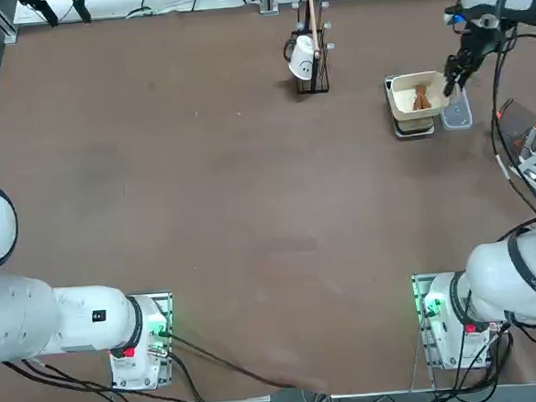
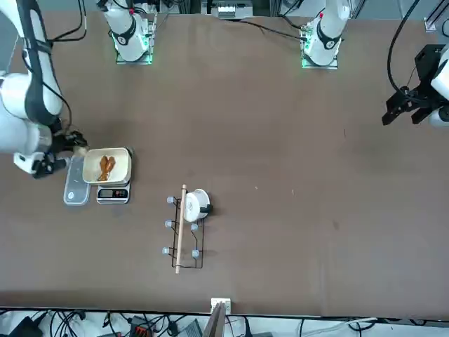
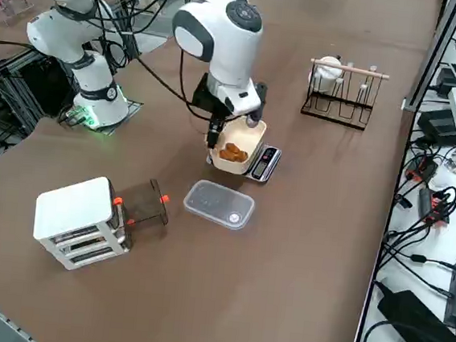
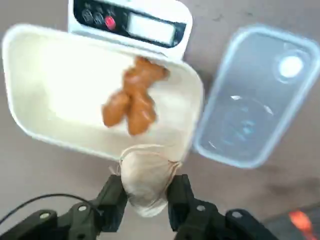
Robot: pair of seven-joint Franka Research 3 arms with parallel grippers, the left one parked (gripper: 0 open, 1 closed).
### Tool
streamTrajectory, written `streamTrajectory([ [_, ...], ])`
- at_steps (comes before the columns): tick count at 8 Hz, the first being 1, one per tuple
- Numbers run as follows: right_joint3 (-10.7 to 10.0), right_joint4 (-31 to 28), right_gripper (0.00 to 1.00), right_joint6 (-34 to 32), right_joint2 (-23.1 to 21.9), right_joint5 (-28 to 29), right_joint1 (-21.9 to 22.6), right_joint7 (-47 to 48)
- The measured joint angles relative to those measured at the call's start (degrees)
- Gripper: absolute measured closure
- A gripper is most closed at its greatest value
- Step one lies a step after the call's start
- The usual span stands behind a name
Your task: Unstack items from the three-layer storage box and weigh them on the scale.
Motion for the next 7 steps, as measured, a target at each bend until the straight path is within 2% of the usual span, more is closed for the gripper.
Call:
streamTrajectory([
  [1,-0.01,0.09,0.49,1.94,1.43,1.54,0.52,1.55],
  [3,-0.13,0.73,0.37,2.95,2.64,1.97,0.60,2.08],
  [5,-0.28,1.39,0.02,2.88,2.51,1.97,0.60,2.11],
  [7,-0.77,1.78,0.02,1.62,1.80,1.48,0.57,1.99],
])
